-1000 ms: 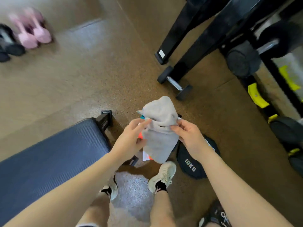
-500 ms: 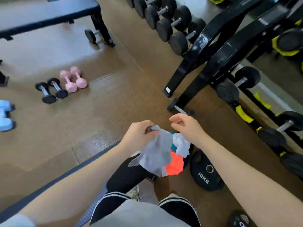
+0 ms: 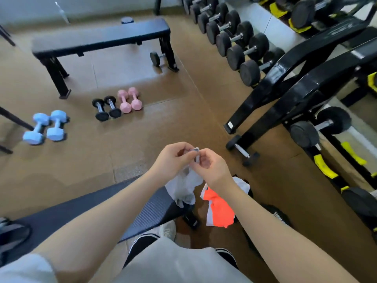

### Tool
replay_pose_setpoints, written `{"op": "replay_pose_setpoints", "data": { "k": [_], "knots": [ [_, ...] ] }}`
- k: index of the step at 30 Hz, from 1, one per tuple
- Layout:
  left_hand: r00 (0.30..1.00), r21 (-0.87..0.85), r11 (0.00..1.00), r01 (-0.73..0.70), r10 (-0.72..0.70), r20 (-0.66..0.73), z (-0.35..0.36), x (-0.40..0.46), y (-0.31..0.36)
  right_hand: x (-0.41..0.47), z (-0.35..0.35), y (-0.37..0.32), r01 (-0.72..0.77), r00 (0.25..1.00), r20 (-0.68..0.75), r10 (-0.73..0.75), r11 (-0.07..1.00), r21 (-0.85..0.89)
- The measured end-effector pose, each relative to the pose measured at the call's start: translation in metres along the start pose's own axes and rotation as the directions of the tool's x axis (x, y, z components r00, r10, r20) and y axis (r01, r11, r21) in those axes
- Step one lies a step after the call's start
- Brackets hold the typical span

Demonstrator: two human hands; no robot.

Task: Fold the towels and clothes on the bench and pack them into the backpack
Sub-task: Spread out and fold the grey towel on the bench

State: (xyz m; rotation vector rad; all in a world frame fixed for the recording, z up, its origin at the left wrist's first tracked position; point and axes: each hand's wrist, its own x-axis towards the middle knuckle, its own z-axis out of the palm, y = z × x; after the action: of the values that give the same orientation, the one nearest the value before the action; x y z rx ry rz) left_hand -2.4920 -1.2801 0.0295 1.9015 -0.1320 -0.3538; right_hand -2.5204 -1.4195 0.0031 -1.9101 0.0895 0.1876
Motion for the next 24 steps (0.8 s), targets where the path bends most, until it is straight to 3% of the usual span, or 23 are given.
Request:
{"op": "replay_pose_setpoints", "data": {
  "k": [3,6,13,16,20,24],
  "knots": [
    [0.996,0.008,1.0,0.009,-0.008,-0.088,0.011,-0.023,-0.009,-0.01,-0.015,0.009,-0.001,1.0,-0.009,0.0,0.999,-0.051],
    [0.994,0.183,0.983,0.019,0.0,-0.105,0.02,-0.048,-0.014,-0.021,-0.031,0.016,0.01,0.999,-0.031,-0.015,0.99,-0.142],
    [0.998,0.213,0.976,0.045,-0.051,0.023,0.058,-0.09,-0.01,-0.052,-0.073,0.057,-0.044,0.998,-0.063,0.016,0.882,-0.47],
    [0.996,0.147,0.988,0.04,-0.05,0.067,0.082,-0.091,-0.004,-0.064,-0.095,0.075,-0.14,0.986,-0.153,0.062,0.81,-0.57],
    [0.997,0.072,0.997,-0.024,0.019,0.072,0.102,-0.086,0.013,-0.056,-0.114,0.074,-0.289,0.927,-0.341,0.157,0.879,-0.38],
    [0.995,0.03,0.996,-0.083,0.085,-0.058,0.088,-0.075,0.022,-0.023,-0.107,0.05,-0.269,0.885,-0.424,0.193,0.955,-0.128]
  ]
}}
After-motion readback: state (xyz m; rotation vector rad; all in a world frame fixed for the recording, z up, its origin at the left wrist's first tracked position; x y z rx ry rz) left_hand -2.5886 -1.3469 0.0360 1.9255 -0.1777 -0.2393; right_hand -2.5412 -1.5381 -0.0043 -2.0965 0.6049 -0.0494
